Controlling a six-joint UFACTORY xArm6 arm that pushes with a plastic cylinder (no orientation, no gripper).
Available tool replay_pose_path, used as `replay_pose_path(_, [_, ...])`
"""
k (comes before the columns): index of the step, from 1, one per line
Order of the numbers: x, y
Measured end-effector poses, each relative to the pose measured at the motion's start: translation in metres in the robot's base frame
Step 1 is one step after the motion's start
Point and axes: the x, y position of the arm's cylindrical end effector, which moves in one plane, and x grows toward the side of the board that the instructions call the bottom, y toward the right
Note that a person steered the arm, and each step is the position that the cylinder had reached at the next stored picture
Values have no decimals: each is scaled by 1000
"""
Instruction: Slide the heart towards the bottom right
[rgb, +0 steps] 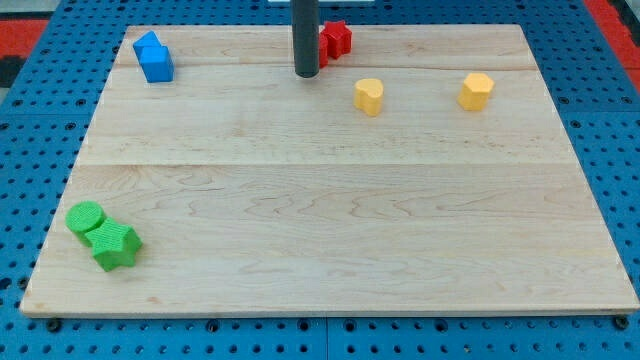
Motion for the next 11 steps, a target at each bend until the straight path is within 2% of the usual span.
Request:
replay_pose_path(1, [7, 6])
replay_pose_path(2, [8, 50])
replay_pose_path(3, [21, 53])
replay_pose_path(4, [62, 81])
replay_pose_path(5, [68, 83])
replay_pose_path(7, [53, 83])
replay_pose_path(8, [17, 80])
replay_pose_path(9, [21, 85])
replay_pose_path(10, [54, 90])
replay_pose_path(11, [94, 147])
